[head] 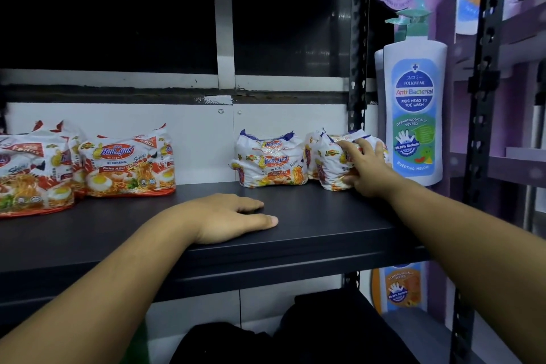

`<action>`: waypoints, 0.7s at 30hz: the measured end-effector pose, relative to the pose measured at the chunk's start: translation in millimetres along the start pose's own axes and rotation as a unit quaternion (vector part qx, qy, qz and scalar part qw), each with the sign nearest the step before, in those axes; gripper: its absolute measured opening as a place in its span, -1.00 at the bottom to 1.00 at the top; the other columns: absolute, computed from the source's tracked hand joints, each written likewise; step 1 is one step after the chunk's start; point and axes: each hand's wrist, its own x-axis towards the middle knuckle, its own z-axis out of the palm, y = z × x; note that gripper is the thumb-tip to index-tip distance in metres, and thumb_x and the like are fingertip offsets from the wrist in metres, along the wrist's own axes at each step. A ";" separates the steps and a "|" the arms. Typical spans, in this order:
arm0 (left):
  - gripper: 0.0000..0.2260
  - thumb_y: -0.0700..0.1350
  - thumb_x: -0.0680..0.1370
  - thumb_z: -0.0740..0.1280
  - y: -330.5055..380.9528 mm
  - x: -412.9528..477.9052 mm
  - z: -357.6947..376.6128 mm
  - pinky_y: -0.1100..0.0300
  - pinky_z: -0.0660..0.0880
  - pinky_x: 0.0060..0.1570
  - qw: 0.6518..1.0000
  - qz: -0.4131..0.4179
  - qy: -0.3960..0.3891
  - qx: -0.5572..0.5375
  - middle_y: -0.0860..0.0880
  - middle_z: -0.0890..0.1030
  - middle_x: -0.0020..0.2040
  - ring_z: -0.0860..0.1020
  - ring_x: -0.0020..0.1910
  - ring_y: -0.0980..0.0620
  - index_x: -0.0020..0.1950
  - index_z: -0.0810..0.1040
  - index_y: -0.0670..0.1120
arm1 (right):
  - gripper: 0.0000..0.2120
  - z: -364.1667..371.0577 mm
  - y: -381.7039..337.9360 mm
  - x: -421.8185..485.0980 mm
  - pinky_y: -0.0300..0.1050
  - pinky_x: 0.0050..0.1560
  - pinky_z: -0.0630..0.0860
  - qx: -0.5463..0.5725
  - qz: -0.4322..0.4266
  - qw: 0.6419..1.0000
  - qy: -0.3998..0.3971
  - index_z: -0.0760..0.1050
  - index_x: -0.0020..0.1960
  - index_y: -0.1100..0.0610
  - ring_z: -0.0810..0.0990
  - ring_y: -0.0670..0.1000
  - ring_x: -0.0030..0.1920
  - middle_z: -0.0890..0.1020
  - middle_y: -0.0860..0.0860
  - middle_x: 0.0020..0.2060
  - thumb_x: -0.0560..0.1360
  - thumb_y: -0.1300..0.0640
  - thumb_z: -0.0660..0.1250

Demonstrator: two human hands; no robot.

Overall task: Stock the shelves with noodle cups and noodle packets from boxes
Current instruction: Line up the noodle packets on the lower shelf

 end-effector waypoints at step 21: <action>-0.31 0.50 0.51 0.19 2.7 -2.0 -0.8 0.02 0.19 0.52 1.000 -0.002 0.008 -0.028 0.14 0.29 0.61 0.26 0.58 0.04 0.58 0.33 0.24 | -0.19 -12.7 -45.5 -36.5 0.48 0.52 -0.13 -0.160 -0.033 0.986 0.029 -0.28 0.64 -0.16 -0.37 0.26 0.60 -0.33 0.08 0.63 0.61 -0.08 0.20</action>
